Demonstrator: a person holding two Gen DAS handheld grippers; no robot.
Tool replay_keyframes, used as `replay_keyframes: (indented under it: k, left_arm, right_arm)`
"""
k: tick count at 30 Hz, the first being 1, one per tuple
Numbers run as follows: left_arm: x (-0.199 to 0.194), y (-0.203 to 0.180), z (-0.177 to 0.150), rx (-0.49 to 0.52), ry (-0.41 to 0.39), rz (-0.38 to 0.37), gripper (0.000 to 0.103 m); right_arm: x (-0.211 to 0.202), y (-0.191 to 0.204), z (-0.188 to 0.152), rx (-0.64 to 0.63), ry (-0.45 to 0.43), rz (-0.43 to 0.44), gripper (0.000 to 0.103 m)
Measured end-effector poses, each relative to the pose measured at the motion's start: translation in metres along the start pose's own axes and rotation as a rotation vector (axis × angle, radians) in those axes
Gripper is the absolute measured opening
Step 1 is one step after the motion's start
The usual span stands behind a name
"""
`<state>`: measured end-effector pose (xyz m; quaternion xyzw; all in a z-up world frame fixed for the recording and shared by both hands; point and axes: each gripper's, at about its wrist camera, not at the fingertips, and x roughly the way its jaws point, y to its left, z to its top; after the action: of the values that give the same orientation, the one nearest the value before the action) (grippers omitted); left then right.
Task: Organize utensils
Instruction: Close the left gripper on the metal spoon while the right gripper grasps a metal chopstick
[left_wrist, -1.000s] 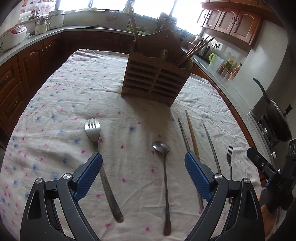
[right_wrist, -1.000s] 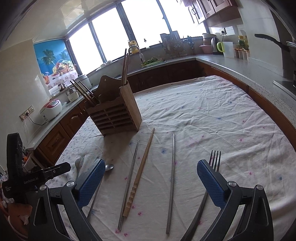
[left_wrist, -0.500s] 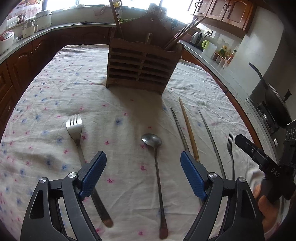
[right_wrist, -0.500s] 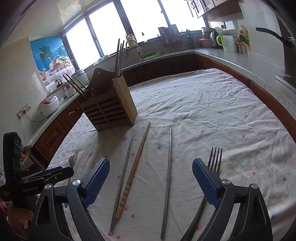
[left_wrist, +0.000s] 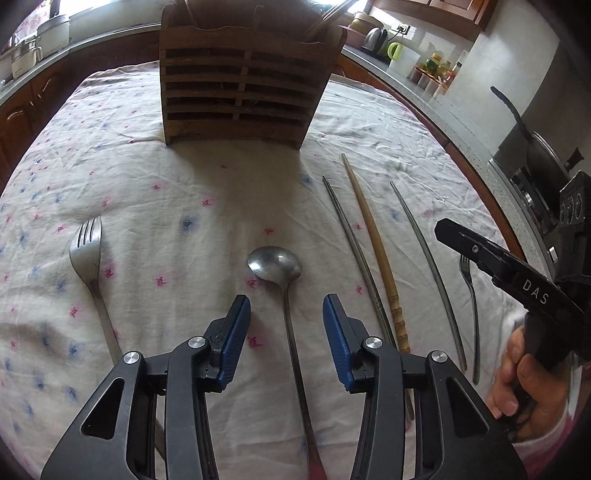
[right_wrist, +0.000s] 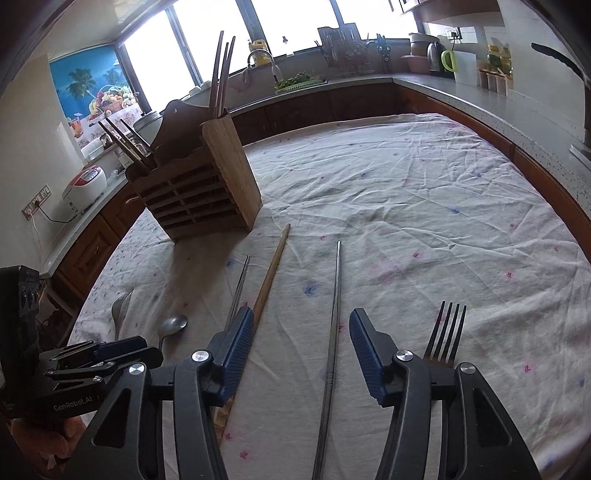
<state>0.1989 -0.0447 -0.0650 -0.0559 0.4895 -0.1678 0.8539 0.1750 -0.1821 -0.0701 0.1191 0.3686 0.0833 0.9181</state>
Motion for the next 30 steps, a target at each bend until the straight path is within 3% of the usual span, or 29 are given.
replay_keyframes:
  k: [2,6,10,17,27,30]
  left_arm:
    - [0.004,0.0,0.0,0.001,0.006,-0.011,0.026]
    - [0.006,-0.001,0.001,0.0,-0.002,-0.013,0.02]
    - [0.01,0.003,0.007,-0.004,-0.001,-0.011,0.011]
    - [0.015,0.008,0.017,-0.02,0.0,-0.022,0.01]
    - [0.019,0.0,0.021,0.023,-0.001,-0.006,0.01]
    - [0.019,-0.002,0.021,0.035,-0.007,-0.004,0.007]
  right_arm:
    - [0.007,-0.002,0.005,-0.004,0.012,-0.009,0.051]
    - [0.023,-0.007,0.015,-0.01,0.034,-0.033,0.049]
    - [0.043,-0.012,0.027,-0.02,0.07,-0.055,0.04]
    - [0.073,-0.015,0.042,-0.036,0.122,-0.076,0.023]
    - [0.081,-0.008,0.044,-0.098,0.114,-0.124,0.022]
    - [0.079,-0.013,0.046,-0.069,0.115,-0.116,0.006]
